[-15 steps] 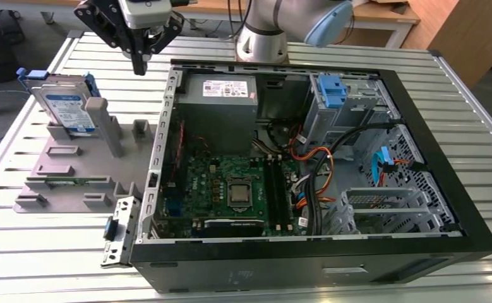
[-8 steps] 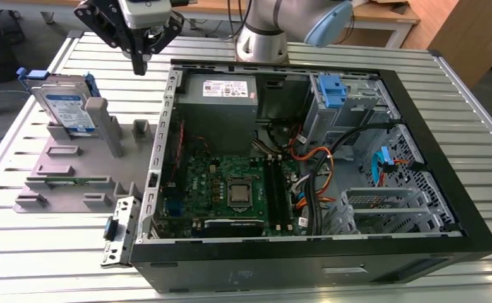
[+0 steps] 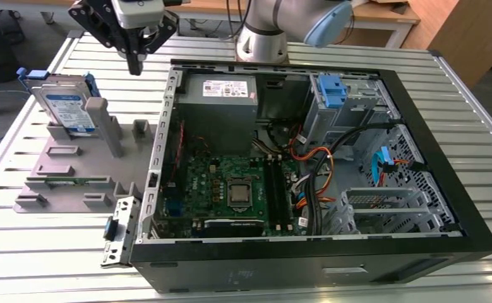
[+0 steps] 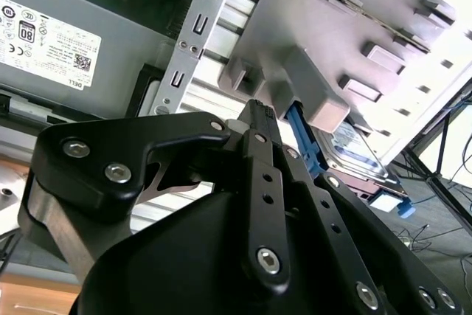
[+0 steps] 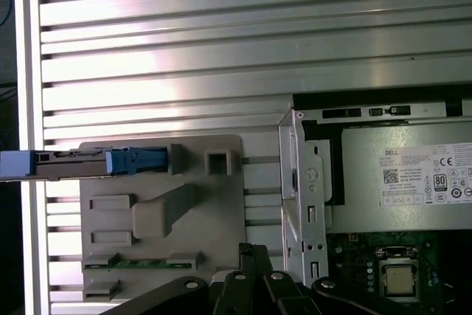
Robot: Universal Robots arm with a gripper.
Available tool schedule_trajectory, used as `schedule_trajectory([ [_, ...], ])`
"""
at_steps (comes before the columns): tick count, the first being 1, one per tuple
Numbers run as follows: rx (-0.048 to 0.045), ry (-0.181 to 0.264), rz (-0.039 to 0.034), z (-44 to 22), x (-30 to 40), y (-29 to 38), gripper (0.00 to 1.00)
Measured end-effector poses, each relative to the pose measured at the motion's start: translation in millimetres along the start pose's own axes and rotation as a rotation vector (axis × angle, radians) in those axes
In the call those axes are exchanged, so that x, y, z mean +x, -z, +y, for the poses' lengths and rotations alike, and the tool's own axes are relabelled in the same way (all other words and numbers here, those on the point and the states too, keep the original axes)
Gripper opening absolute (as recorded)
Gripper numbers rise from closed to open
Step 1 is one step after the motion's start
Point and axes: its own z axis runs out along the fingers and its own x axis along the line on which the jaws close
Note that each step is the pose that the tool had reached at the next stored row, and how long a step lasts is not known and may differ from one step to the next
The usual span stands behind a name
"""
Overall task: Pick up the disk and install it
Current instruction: 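Reach for the disk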
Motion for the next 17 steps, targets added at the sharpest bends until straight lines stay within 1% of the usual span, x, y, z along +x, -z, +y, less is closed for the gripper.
schedule_trajectory([
  [2, -0.0001, 0.0, -0.0007, -0.1, 2.0, -0.2, 0.11],
  [9, -0.0002, 0.0, -0.0009, 0.2, 2.7, -0.3, 0.11],
  [17, -0.0001, 0.0, -0.0008, 5.1, 4.6, -1.0, 0.11],
])
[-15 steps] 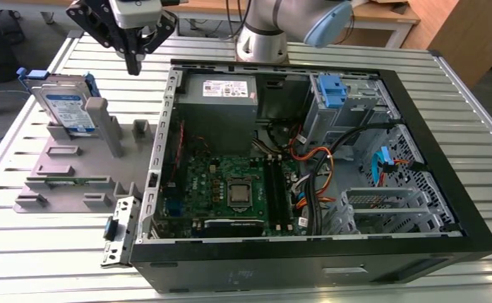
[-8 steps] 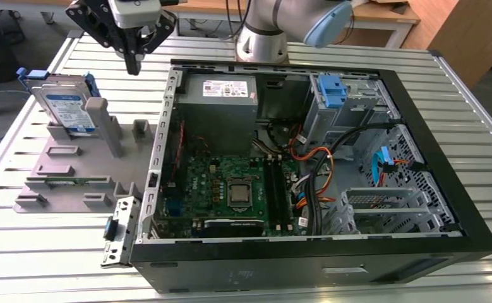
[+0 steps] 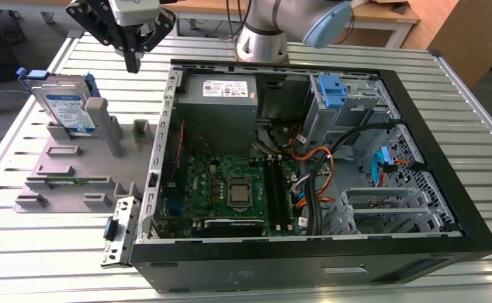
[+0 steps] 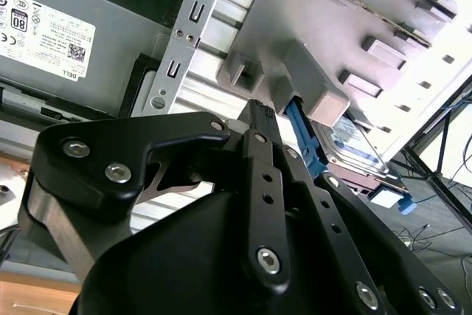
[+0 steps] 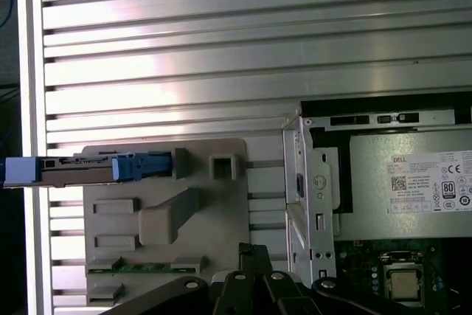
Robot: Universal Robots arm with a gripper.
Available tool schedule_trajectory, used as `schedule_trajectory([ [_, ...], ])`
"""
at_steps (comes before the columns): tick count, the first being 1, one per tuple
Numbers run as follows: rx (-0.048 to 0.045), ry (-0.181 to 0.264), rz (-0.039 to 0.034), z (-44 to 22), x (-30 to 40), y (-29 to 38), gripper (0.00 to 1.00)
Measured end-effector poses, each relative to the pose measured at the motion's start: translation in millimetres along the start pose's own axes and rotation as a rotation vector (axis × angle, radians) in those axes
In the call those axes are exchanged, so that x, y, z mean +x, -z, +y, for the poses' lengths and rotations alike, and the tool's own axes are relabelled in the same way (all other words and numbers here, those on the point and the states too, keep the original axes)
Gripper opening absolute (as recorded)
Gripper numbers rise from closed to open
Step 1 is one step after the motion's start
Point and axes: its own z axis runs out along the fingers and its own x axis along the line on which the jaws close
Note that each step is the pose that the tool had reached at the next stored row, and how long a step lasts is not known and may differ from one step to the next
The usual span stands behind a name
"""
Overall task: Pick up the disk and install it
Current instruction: 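Reach for the disk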
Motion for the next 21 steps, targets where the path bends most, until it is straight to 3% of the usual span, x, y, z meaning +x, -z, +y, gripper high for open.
schedule_trajectory([
  [13, 0.0, 0.0, 0.0001, 0.8, 6.4, -1.5, 0.11],
  [21, 0.0, 0.0, 0.0, 3.2, 14.6, -3.4, 0.11],
])
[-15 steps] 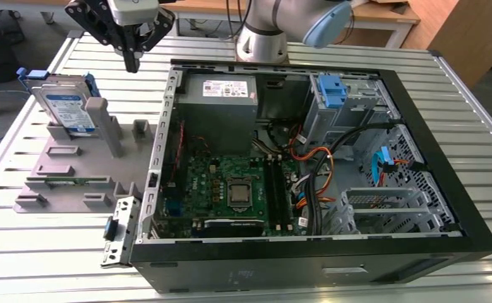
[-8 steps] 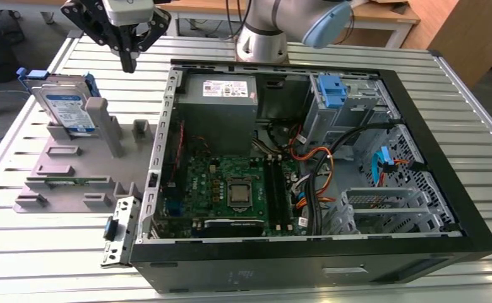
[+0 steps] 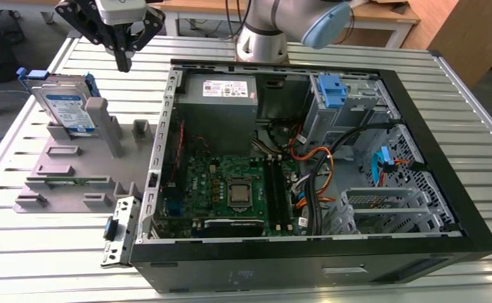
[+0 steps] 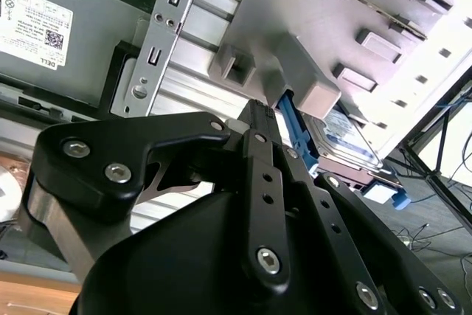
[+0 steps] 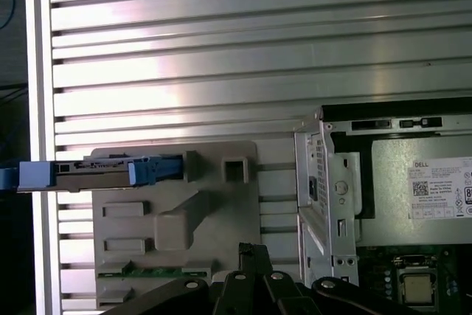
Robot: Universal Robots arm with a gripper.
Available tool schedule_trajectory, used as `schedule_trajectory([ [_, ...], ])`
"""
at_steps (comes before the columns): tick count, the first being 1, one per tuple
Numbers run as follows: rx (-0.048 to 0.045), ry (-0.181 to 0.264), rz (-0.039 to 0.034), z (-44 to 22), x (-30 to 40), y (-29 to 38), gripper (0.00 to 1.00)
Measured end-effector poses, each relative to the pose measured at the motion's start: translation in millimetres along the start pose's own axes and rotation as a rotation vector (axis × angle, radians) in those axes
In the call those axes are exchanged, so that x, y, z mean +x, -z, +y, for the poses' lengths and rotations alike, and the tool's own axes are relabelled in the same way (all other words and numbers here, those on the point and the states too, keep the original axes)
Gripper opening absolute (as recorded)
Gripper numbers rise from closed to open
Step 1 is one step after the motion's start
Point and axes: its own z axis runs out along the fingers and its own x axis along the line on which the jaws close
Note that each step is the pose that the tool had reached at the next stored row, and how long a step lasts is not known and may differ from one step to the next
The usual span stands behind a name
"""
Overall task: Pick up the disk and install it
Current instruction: 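Reach for the disk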
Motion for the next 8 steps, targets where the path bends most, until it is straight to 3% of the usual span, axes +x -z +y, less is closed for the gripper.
schedule_trajectory([
  [8, 0.0001, 0.0, -0.0003, 3.0, 10.9, -2.7, 0.11],
])
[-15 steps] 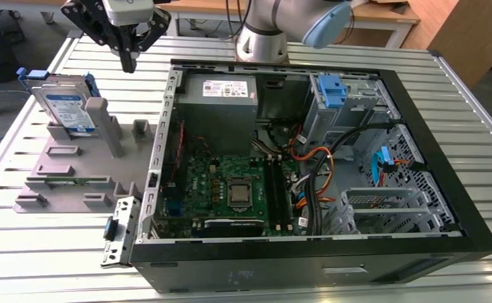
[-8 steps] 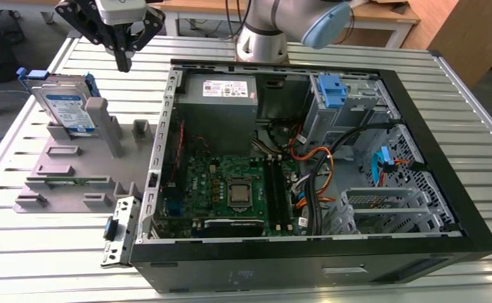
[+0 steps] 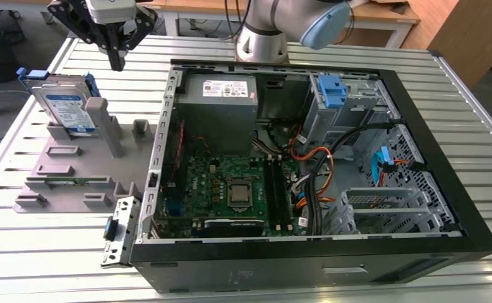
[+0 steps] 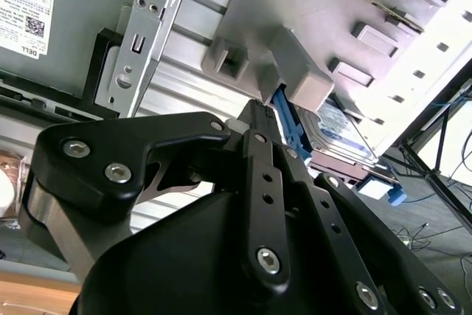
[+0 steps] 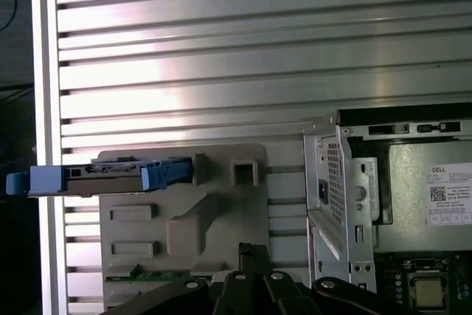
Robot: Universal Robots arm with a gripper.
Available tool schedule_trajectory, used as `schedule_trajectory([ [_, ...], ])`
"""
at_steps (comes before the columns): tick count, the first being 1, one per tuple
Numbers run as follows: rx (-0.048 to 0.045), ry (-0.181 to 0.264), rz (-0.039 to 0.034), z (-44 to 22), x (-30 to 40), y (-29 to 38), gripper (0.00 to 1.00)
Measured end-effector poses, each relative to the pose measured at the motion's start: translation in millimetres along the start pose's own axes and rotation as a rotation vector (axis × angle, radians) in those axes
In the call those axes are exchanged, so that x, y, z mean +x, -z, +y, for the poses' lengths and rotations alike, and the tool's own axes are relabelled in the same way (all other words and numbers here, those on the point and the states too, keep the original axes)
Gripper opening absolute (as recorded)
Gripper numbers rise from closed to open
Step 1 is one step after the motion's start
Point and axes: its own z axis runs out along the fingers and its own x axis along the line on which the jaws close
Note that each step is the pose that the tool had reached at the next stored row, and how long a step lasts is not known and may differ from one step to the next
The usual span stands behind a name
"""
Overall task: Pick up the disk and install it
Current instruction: 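Reach for the disk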
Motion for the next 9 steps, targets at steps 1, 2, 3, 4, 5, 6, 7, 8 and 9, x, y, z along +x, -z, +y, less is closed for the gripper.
schedule_trajectory([
  [1, -0.0001, 0.0, -0.0001, 0.2, 1.3, -0.4, 0.11],
  [2, -0.0001, 0.0, -0.0002, 0.5, 2.8, -0.7, 0.11],
  [3, -0.0002, 0.0, -0.0004, 0.8, 4.3, -1.2, 0.11],
  [4, -0.0001, 0.0, -0.0005, 1.1, 5.9, -1.5, 0.11],
  [5, -0.0002, 0.0, -0.0007, 1.5, 7.7, -2.0, 0.11],
  [6, -0.0002, 0.0, -0.0008, 1.9, 9.4, -2.5, 0.11],
  [7, -0.0002, 0.0, -0.0009, 2.3, 11.3, -3.0, 0.11],
  [8, -0.0001, 0.0, -0.0009, 2.7, 13.2, -3.5, 0.11],
  [9, -0.0002, 0.0, -0.0012, 3.2, 15.2, -4.1, 0.11],
])
